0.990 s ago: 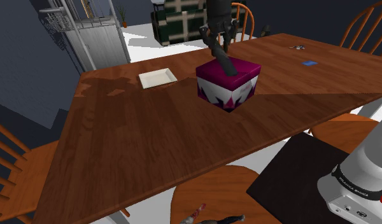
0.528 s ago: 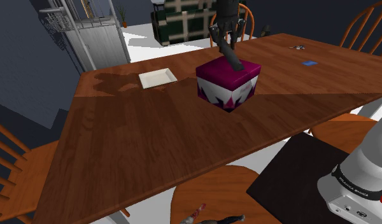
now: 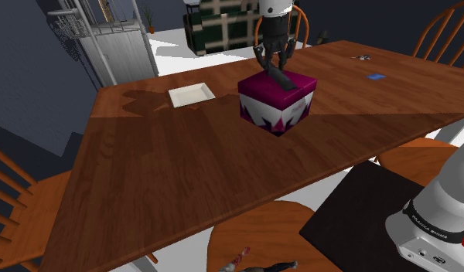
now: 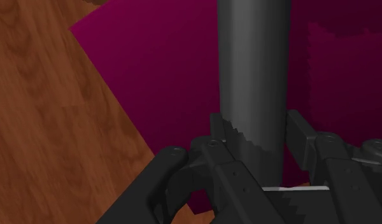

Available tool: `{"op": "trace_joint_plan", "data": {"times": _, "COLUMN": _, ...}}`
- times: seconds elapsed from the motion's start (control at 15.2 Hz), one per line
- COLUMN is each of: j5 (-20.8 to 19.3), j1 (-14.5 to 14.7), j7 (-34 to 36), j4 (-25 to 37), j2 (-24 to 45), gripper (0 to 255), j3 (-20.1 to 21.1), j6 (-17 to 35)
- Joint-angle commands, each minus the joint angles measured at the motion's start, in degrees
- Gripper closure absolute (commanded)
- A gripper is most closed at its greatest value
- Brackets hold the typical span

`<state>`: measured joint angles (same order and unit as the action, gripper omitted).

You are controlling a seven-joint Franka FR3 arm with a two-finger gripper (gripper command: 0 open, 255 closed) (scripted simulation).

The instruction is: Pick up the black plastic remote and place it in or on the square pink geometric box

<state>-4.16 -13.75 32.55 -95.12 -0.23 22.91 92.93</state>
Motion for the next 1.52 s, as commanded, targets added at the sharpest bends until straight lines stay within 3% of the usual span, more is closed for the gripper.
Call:
{"op": "trace_joint_plan", "data": {"times": 0.0, "j5": 0.1, "j1": 0.0, "j7": 0.1, "j4": -1.4, "j2": -0.1, "gripper": 255, "j3": 0.0, "j6": 1.2}}
{"op": "trace_joint_plan", "data": {"times": 0.46, "j5": 0.1, "j1": 0.0, "j7": 0.1, "j4": -1.4, "j2": -0.1, "gripper": 255, "j3": 0.0, "j6": 1.2}}
{"op": "trace_joint_plan", "data": {"times": 0.53, "j5": 0.1, "j1": 0.0, "j7": 0.1, "j4": -1.4, "j2": -0.1, "gripper": 0, "j3": 0.0, "j6": 1.2}}
{"op": "trace_joint_plan", "data": {"times": 0.86, "j5": 0.1, "j1": 0.0, "j7": 0.1, "j4": -1.4, "j2": -0.2, "gripper": 0, "j3": 0.0, "j6": 1.2}}
{"op": "trace_joint_plan", "data": {"times": 1.12, "j5": -0.8, "j1": 0.5, "j7": 0.5, "j4": 8.4, "j2": 2.0, "gripper": 0, "j3": 0.5, "j6": -6.6}}
{"op": "trace_joint_plan", "data": {"times": 1.45, "j5": -0.8, "j1": 0.6, "j7": 0.5, "j4": 8.4, "j2": 2.0, "gripper": 0, "j3": 0.5, "j6": -6.6}}
